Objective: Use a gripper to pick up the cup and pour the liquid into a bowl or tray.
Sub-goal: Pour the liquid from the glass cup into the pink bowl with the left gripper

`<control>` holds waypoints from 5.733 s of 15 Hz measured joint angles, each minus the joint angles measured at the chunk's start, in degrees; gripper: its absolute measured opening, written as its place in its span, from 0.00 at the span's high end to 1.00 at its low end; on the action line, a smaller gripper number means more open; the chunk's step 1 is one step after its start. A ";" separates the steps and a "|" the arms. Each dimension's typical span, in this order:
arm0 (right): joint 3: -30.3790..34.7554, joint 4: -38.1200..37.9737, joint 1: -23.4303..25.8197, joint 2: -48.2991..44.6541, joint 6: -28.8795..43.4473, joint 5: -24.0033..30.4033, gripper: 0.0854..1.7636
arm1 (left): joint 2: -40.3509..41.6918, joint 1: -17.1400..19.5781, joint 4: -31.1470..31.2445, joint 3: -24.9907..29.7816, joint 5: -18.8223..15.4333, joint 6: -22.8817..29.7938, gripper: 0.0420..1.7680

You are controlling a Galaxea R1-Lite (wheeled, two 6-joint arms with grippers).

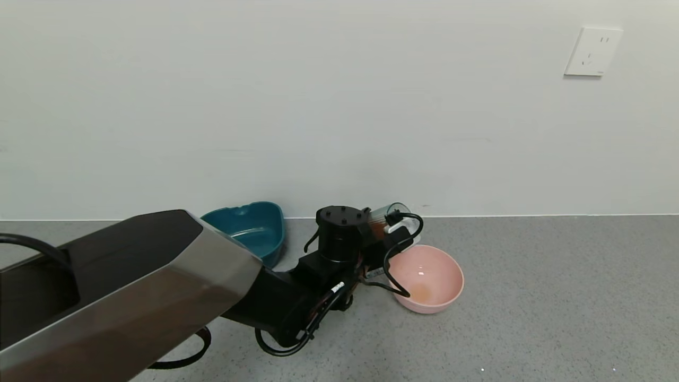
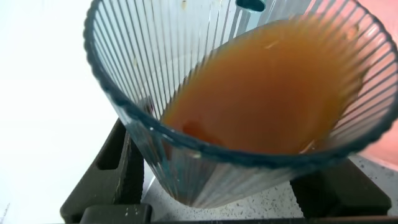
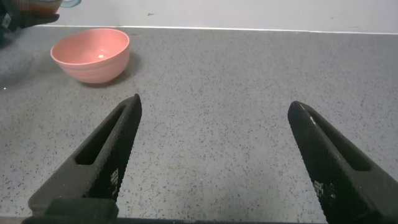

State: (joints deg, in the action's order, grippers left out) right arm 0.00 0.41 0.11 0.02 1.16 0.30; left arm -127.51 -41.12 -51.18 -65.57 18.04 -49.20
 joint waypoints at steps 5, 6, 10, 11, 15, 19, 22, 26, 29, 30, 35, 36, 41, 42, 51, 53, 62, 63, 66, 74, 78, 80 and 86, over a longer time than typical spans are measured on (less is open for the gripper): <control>0.00 -0.01 0.00 0.00 0.00 0.00 0.03 | -0.55 -0.74 -0.11 -0.11 1.57 -5.68 0.27; 0.00 -0.01 0.00 0.00 0.02 0.00 0.03 | -0.63 -0.78 -0.06 -0.09 1.63 -6.56 0.27; 0.00 -0.01 0.02 0.00 -0.01 -0.01 0.03 | -0.94 -0.85 -0.12 -0.27 2.22 -9.84 0.27; 0.00 -0.01 0.02 0.00 0.00 0.00 0.03 | -0.99 -0.89 -0.12 -0.27 2.27 -10.45 0.27; 0.00 -0.01 0.00 0.00 0.00 -0.01 0.03 | -0.94 -0.94 -0.11 -0.22 2.27 -13.91 0.27; 0.00 -0.01 0.00 0.00 0.00 0.02 0.03 | -0.82 -0.74 -0.06 -0.30 2.29 -17.01 0.27; 0.00 -0.04 0.00 0.00 0.00 0.00 0.03 | -0.77 -0.72 0.07 -0.61 2.32 -19.40 0.27; 0.00 -0.01 0.00 0.00 0.02 0.02 0.03 | -0.73 -0.89 0.40 -0.33 2.79 -21.16 0.27; 0.00 -0.01 -0.01 0.00 0.02 0.00 0.03 | -0.66 -1.10 0.20 -0.07 4.12 -22.76 0.27; 0.00 -0.01 0.00 0.00 0.02 -0.04 0.03 | -0.66 -1.11 0.13 -0.18 4.25 -23.31 0.27; 0.00 -0.01 0.00 0.00 0.00 0.00 0.03 | -0.71 -1.22 -0.22 -0.41 6.60 -26.16 0.27; 0.00 -0.01 0.00 0.00 0.02 0.00 0.03 | -0.68 -1.38 -0.20 -0.46 6.73 -26.90 0.27; 0.00 -0.01 -0.01 -0.02 0.00 0.00 0.03 | -0.60 -2.34 -0.54 -0.60 7.80 -29.65 0.27; 0.00 -0.01 -0.04 0.00 0.02 0.00 0.03 | -0.57 -2.62 -0.74 -0.68 8.22 -30.04 0.27; 0.00 -0.01 0.00 0.00 0.00 0.00 0.03 | -0.38 -3.61 -0.69 -1.56 8.34 -35.11 0.27; 0.00 -0.04 0.00 0.00 0.02 -0.01 0.03 | -0.35 -3.61 -0.74 -1.90 8.30 -36.88 0.27; 0.00 -0.01 0.02 0.00 0.00 0.00 0.03 | 0.41 -4.33 -0.72 -1.95 8.17 -41.68 0.27; 0.00 -0.01 0.02 0.00 0.00 -0.01 0.03 | 0.45 -4.58 -0.72 -1.87 8.24 -42.00 0.27; 0.00 -0.01 0.02 0.00 0.02 -0.01 0.03 | 0.50 -5.02 -0.80 -1.82 8.19 -44.13 0.27; 0.00 -0.01 0.02 0.00 0.02 0.00 0.03 | -0.13 -5.40 -6.13 -1.13 8.25 -48.90 0.27; 0.00 -0.01 0.02 0.00 0.02 -0.01 0.03 | -0.18 -5.49 -6.21 -1.05 8.28 -48.90 0.27; 0.00 -0.01 0.02 0.00 0.00 0.00 0.03 | -0.18 -5.44 -6.21 -0.99 8.30 -48.90 0.27; 0.00 -0.01 0.00 0.00 0.00 0.00 0.03 | -0.51 -5.27 -5.49 -1.95 9.81 -40.52 0.27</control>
State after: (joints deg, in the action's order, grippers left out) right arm 0.00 0.40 0.11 0.02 1.16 0.30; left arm -128.03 -46.39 -56.66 -67.52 27.86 -89.72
